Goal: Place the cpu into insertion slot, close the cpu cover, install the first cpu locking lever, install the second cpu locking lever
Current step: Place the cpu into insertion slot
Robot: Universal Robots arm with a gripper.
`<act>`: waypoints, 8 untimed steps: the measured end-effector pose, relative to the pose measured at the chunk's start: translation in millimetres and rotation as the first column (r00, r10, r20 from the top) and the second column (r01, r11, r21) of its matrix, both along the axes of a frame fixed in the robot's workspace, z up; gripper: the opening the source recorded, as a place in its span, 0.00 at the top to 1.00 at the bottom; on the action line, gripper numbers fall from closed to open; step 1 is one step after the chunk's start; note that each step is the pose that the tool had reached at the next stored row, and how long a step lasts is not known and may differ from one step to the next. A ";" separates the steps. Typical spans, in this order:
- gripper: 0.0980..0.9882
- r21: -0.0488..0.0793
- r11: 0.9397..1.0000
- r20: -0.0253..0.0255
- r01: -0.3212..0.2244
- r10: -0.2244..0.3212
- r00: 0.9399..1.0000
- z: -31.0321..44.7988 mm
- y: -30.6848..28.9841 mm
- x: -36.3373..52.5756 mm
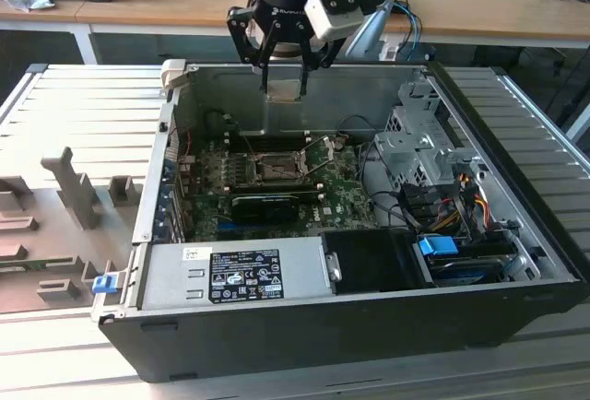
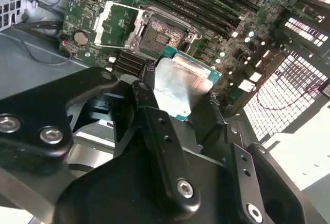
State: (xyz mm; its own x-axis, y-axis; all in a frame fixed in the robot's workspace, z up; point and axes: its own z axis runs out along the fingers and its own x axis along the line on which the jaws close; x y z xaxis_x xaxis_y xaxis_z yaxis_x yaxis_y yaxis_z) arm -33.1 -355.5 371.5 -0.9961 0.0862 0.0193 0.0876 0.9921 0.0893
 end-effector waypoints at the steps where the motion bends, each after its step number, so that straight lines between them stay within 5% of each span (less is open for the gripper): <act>1: 0.52 0.000 1.000 0.000 0.004 -0.004 1.000 0.0 0.0 0.0; 8: 0.52 0.000 0.999 0.000 0.043 -0.043 0.999 0.0 0.0 0.0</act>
State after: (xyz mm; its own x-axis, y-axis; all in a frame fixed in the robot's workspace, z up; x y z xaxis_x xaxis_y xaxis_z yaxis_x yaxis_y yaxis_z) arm -33.1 -355.5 371.5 -0.9914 0.1293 0.0193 0.1306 0.9874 0.0893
